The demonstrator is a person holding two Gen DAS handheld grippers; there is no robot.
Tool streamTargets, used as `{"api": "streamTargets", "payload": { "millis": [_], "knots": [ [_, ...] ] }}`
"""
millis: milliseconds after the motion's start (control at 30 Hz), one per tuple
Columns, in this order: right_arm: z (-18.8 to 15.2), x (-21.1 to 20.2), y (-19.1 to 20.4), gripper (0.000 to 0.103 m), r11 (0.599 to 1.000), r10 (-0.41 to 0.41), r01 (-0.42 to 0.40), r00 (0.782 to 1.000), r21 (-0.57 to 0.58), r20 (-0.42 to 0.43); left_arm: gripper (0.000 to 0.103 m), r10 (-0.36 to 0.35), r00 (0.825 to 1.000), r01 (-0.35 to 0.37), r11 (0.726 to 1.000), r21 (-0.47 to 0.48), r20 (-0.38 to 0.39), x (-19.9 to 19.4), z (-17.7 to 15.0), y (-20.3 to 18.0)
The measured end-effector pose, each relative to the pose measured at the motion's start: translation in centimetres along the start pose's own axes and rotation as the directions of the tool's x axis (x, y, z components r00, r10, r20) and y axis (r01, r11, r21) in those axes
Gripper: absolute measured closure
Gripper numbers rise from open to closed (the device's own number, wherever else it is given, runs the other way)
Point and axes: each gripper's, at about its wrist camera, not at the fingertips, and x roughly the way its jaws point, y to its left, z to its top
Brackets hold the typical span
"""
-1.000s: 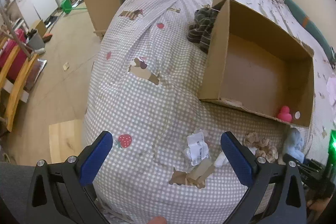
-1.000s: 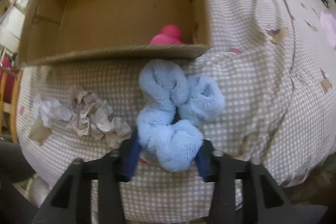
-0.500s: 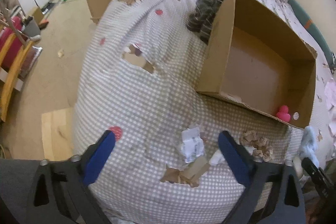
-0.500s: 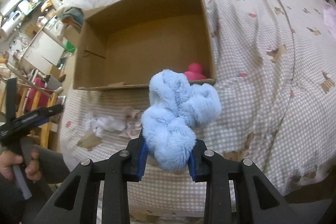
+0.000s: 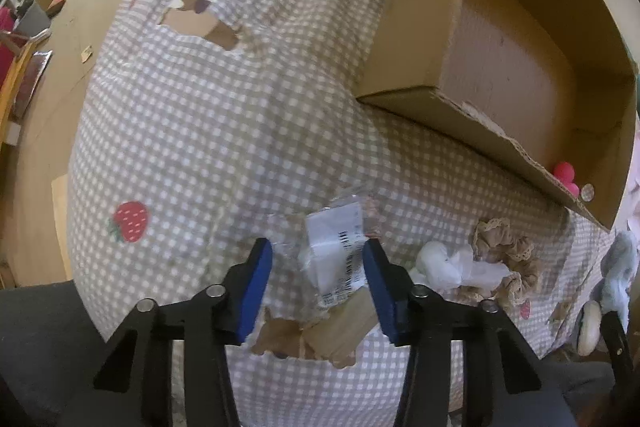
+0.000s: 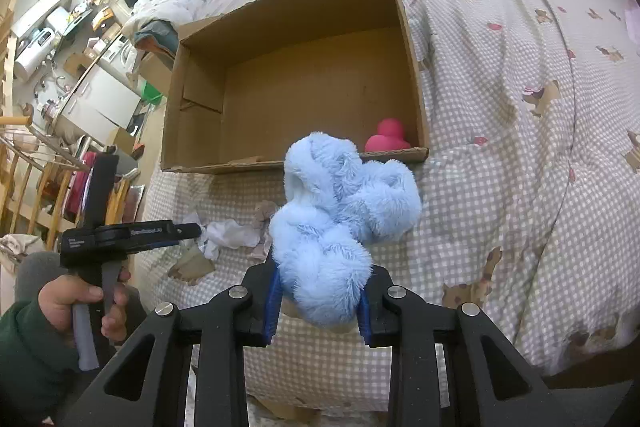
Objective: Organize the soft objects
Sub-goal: 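Lift the blue scrunchie with the right tool while the left tool grasps the plastic bag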
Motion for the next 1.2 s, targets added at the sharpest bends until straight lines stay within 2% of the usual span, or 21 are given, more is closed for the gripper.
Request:
{"api": "streamTargets", "payload": {
  "millis": [100, 200, 367, 567, 667, 800, 1100, 1200],
  "knots": [
    [0.3, 0.2, 0.0, 0.071, 1.0, -0.003, 0.003, 1.0, 0.003, -0.005, 0.061, 0.009, 1.0, -0.009, 1.0, 0.017, -0.002, 0.3, -0.1, -0.5],
    [0.3, 0.3, 0.0, 0.071, 1.0, -0.006, 0.006, 1.0, 0.005, -0.007, 0.074, 0.007, 1.0, -0.007, 1.0, 0.03, -0.001, 0.5, -0.1, -0.8],
    [0.3, 0.4, 0.1, 0.071, 1.0, -0.016, 0.016, 1.0, -0.001, -0.007, 0.08, 0.054, 0.998, -0.056, 0.996, 0.068, 0.019, 0.5, -0.3, -1.6],
    [0.2, 0.6, 0.2, 0.071, 0.999, -0.035, 0.035, 0.999, -0.003, -0.01, 0.084, 0.121, 0.985, -0.124, 0.992, 0.015, 0.119, -1.6, 0.1, -0.4],
    [0.3, 0.7, 0.3, 0.071, 0.999, -0.039, 0.039, 0.999, -0.004, -0.006, 0.085, 0.163, 0.977, -0.16, 0.987, -0.028, 0.141, -2.5, 0.1, 0.9],
    [0.3, 0.5, 0.4, 0.071, 0.999, -0.041, 0.041, 0.999, -0.011, 0.001, 0.086, 0.18, 0.97, -0.174, 0.983, -0.05, 0.165, -3.8, -0.7, 2.2],
    [-0.3, -0.9, 1.5, 0.071, 0.999, -0.001, 0.003, 0.999, -0.052, 0.044, 0.088, 0.101, 0.945, -0.122, 0.991, 0.05, 0.31, -10.2, -3.5, 0.5],
    [-0.5, -1.9, 1.7, 0.071, 0.998, 0.014, -0.01, 0.998, -0.063, 0.069, 0.089, 0.046, 0.941, -0.079, 0.993, 0.085, 0.334, -12.1, -4.7, -0.2]
  ]
}}
